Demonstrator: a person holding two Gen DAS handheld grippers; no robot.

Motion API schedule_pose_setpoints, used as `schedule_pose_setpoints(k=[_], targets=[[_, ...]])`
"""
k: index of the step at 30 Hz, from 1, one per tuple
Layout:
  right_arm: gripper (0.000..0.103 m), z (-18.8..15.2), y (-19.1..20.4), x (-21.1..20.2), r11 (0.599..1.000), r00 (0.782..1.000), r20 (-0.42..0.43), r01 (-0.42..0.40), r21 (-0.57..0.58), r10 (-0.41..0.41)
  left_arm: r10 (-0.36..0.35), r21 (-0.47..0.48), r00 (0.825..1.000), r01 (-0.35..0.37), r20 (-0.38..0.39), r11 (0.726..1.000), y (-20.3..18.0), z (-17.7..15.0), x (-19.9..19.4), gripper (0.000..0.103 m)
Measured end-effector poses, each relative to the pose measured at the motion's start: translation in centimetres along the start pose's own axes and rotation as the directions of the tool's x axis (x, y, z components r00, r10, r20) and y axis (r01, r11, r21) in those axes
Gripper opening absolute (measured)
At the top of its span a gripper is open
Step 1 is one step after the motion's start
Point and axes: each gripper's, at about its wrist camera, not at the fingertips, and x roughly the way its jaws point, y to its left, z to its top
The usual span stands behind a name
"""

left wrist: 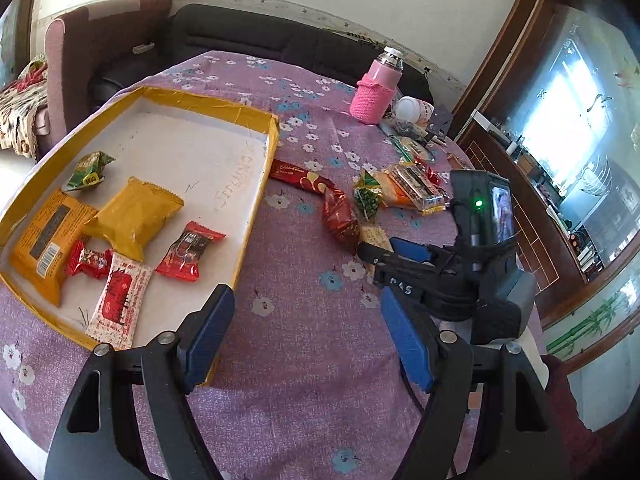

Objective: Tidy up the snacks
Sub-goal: 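Grasp the red wrapped candy with the left tool while the right tool holds the biscuit bar, then carry the biscuit bar and red candy into the box and open both tools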

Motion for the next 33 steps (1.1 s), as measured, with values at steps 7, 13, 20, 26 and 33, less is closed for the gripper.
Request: schedule_pose_setpoints(k=[7, 13, 20, 26, 33], targets=[[0.035, -0.3, -6.2, 0.1, 0.985, 0.998, 0.059, 0.006, 0.172, -0.016, -0.015, 0.091, 0.999, 0.018, -0.035, 0.996, -3.5, 1.7, 2.2, 0.075], [0.035, -0.6, -9.4, -0.2, 0.965, 0.995, 0.093, -0.053, 0.256, 0.030, 0.021, 0.163, 0.992, -0.001, -0.121, 0.987, -5.2, 3.6, 9.6, 0.075], [0.035, -0.3, -9.4, 0.1, 0.967, 0.995, 0.091, -0.058, 0.249, 0.036, 0.139, 0.217, 0.973, -0.097, -0.186, 0.971, -5.0, 5.0, 15.6, 0.038], [0.035, -0.2, -10.0, 0.2, 0.953, 0.991, 0.099, -0.111, 0.282, 0.086, 0.169, 0.263, 0.974, -0.125, -0.152, 0.957, -5.4, 4.8, 15.3, 0.034], [0.035, -0.4, -10.0, -0.1, 0.927, 0.971, 0.145, -0.228, 0.297, 0.193, 0.086, 0.202, 0.992, -0.067, -0.090, 0.977, -4.8, 5.2, 10.2, 0.034]])
